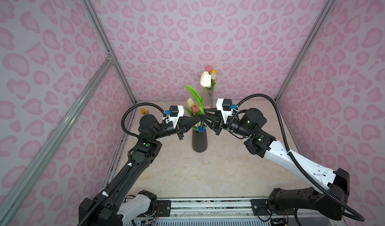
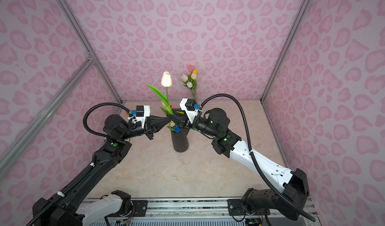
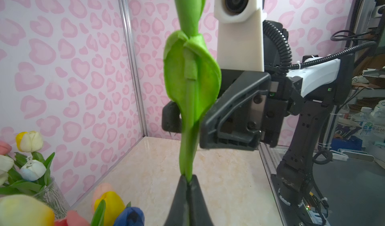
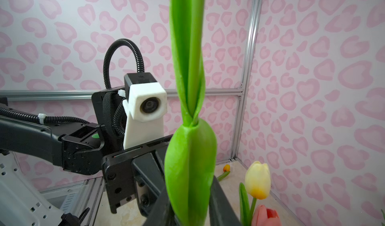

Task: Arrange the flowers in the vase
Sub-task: 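Grasp the white tulip stem with the right gripper while the left gripper releases it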

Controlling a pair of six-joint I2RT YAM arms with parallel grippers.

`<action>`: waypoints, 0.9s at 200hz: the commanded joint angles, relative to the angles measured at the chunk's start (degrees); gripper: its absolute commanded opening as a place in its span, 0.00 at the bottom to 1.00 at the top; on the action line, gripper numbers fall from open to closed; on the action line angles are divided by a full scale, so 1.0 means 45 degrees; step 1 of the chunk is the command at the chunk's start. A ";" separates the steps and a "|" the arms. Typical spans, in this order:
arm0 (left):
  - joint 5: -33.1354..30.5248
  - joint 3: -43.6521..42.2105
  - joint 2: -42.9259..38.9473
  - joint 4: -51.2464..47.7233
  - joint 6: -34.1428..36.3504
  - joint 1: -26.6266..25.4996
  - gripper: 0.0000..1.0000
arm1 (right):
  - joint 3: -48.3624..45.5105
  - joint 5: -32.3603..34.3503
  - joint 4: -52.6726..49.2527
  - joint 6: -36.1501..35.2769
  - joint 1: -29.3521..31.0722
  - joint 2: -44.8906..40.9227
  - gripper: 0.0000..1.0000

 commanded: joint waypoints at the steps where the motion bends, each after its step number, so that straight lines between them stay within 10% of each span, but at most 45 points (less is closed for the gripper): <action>1: 0.0100 0.0119 0.0098 0.0175 0.0165 -0.0008 0.03 | 0.0051 0.0150 -0.0005 -0.0241 -0.0011 0.0004 0.28; 163: -0.0792 -0.0214 -0.0055 -0.0137 0.0590 -0.0034 0.04 | 0.0039 0.0588 0.0004 -0.0146 -0.0207 -0.0007 0.06; 180: -0.0869 -0.0248 -0.0084 -0.0091 0.0570 -0.0031 0.22 | -0.0011 0.0578 0.0129 -0.0069 -0.0228 -0.0025 0.06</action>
